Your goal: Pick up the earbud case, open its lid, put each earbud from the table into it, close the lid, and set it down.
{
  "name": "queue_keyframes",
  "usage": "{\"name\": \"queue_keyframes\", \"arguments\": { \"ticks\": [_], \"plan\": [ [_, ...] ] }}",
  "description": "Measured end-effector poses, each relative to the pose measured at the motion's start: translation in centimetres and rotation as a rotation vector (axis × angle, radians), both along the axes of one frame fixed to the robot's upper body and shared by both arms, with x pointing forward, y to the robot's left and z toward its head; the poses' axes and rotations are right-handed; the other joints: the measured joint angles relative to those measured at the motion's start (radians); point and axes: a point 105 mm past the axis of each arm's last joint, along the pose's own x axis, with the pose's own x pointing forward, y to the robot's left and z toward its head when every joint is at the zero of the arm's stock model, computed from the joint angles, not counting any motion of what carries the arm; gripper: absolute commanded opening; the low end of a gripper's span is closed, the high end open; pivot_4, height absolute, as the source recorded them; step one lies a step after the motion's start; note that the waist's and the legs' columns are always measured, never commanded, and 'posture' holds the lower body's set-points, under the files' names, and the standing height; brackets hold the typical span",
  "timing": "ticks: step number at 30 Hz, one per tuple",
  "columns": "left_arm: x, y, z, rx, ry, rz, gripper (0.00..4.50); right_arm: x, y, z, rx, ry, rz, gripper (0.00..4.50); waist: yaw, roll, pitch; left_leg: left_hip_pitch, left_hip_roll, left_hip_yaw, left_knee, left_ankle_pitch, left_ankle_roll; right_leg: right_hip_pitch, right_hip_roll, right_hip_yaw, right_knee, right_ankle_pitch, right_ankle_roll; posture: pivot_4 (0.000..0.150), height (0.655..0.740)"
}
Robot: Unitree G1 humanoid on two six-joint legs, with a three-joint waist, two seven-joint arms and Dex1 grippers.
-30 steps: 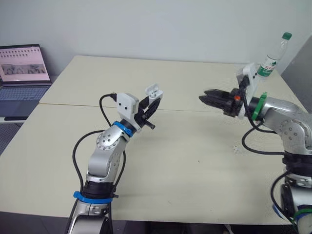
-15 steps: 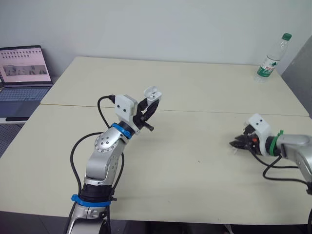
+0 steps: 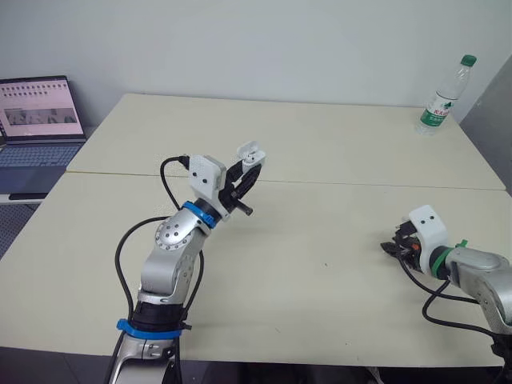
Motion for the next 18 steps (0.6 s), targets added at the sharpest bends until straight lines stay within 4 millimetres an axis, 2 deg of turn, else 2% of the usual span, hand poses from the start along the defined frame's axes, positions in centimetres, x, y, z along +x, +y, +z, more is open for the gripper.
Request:
{"name": "queue_keyframes", "arguments": {
  "ticks": [10,13,15,18],
  "plan": [
    [0.1,0.0,0.0,0.002,0.001,0.001,0.79,-0.3,0.3,-0.3,0.002,-0.006,0.006,1.71,0.0,0.0,0.0,0.0,0.0,0.0,0.0,0.0,0.0,0.001,0.0,0.0,0.0,0.0,0.0,0.15,0.74],
    [0.1,0.1,0.0,0.003,0.001,0.003,0.79,0.1,0.9,-0.1,0.07,-0.019,0.007,1.71,-0.001,0.0,0.0,0.001,0.0,0.0,0.0,0.0,0.0,0.001,0.0,0.0,0.0,0.0,0.0,0.15,0.74],
    [0.1,0.0,0.0,0.004,0.002,0.002,0.79,0.9,1.5,0.9,0.125,-0.049,0.036,1.71,-0.003,0.0,0.0,0.001,0.0,0.001,0.0,0.0,0.0,0.001,0.001,0.0,0.0,0.0,0.0,0.15,0.74],
    [0.1,0.0,0.0,0.004,0.002,0.002,0.79,2.2,0.5,3.7,0.136,-0.117,0.082,1.71,-0.001,0.0,0.0,0.001,-0.001,0.0,0.0,0.0,0.0,0.001,0.001,0.0,0.0,0.0,0.0,0.15,0.74]
  ]
}}
